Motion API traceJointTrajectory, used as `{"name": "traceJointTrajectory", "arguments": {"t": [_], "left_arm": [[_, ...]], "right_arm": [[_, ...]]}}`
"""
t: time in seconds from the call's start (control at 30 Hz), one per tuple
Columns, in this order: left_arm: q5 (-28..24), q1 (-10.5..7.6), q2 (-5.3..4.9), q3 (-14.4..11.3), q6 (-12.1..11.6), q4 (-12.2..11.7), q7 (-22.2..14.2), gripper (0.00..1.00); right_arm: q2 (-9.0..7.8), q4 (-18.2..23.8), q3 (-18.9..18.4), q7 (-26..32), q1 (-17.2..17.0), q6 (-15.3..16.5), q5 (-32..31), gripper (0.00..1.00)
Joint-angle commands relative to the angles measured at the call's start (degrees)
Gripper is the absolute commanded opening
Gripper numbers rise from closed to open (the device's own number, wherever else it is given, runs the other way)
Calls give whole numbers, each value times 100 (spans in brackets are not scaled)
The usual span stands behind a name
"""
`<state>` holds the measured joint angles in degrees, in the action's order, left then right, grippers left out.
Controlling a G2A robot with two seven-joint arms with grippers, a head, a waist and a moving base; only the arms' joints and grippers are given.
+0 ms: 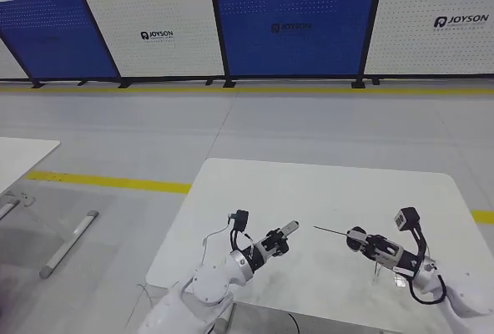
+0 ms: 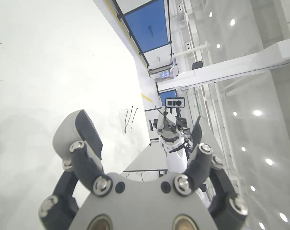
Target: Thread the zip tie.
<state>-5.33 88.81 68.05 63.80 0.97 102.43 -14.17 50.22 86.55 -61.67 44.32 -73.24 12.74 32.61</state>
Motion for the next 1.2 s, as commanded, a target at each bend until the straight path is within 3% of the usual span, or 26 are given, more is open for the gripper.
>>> {"name": "traceJointTrajectory", "arguments": {"t": [0.0,0.17,0.3,0.37,0.77,1.0,1.17], "left_arm": [[2,0,0,0,0,0,4,100],[19,-7,18,-207,-253,-20,-120,100],[-769,-120,50,-415,-570,-149,-840,100],[-1024,-238,52,-426,-551,-294,-1132,100],[-1024,-240,53,-434,-549,-291,-1129,100],[-1268,-559,146,-768,-374,-414,-880,100],[-1268,-559,146,-768,-374,-414,-880,100]], "right_arm": [[0,0,0,0,0,0,0,0],[73,222,161,-536,-82,-27,-303,0],[164,393,384,-908,-83,-93,-587,0],[206,436,481,-1098,-48,-157,-838,0],[206,436,481,-1098,-48,-157,-838,0],[283,534,537,-1212,-89,-279,-846,0],[283,534,537,-1212,-89,-279,-846,0]]}}
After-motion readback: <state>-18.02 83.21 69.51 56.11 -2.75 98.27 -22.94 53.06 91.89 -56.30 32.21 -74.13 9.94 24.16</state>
